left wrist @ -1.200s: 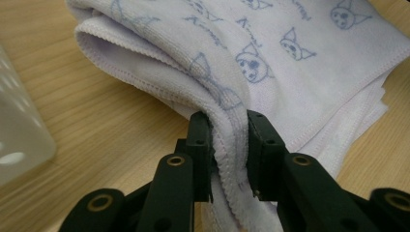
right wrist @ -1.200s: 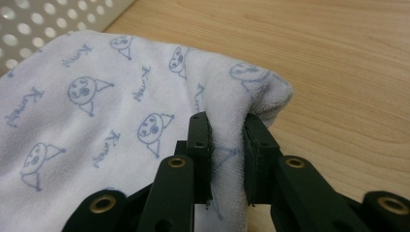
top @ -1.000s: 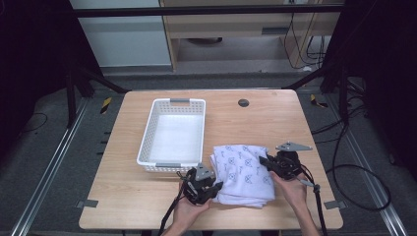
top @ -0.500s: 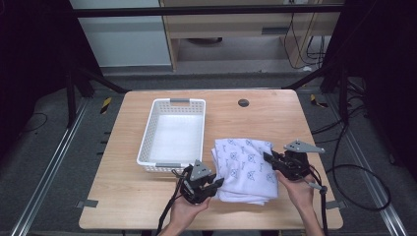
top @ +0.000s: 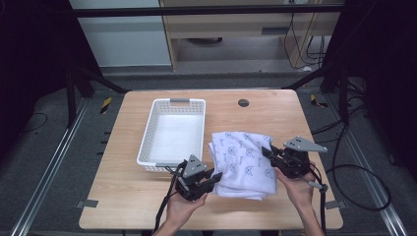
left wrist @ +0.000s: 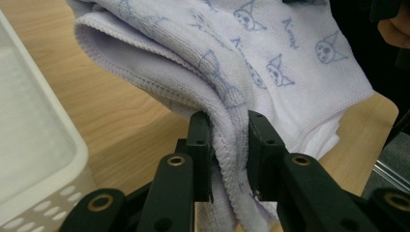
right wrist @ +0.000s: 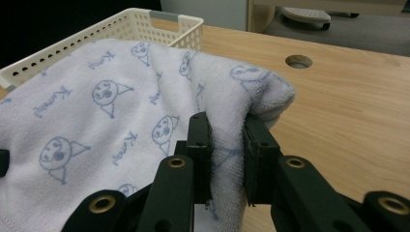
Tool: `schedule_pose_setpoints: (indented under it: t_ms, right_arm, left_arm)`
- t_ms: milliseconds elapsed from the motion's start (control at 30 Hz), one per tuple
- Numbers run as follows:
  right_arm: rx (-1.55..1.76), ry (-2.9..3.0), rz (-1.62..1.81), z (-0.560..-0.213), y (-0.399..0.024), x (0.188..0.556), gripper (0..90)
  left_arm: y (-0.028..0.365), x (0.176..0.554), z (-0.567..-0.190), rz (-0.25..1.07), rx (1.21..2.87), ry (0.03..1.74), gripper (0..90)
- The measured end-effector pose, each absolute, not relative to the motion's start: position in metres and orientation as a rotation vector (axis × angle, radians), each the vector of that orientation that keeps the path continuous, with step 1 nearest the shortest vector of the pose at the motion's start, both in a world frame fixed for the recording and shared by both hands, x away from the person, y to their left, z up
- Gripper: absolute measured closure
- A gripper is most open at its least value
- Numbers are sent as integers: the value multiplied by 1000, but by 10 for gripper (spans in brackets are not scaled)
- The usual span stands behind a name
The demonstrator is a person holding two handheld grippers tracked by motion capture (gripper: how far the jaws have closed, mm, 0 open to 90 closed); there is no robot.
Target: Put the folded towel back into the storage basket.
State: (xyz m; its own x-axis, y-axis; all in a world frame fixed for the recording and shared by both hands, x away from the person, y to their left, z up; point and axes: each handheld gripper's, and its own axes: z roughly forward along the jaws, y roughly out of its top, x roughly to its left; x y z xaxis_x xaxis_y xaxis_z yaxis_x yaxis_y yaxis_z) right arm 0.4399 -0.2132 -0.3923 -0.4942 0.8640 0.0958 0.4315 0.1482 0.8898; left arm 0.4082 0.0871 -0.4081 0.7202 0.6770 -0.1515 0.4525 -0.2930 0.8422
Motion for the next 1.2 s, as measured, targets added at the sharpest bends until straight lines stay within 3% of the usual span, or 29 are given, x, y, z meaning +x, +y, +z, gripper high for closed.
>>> schedule_pose_setpoints:
  t_ms: [1200]
  right_arm:
    - [1123,1916,1362,-334,-140,466,762]
  left_arm:
    - [158,428,-359,423,1778,930,736]
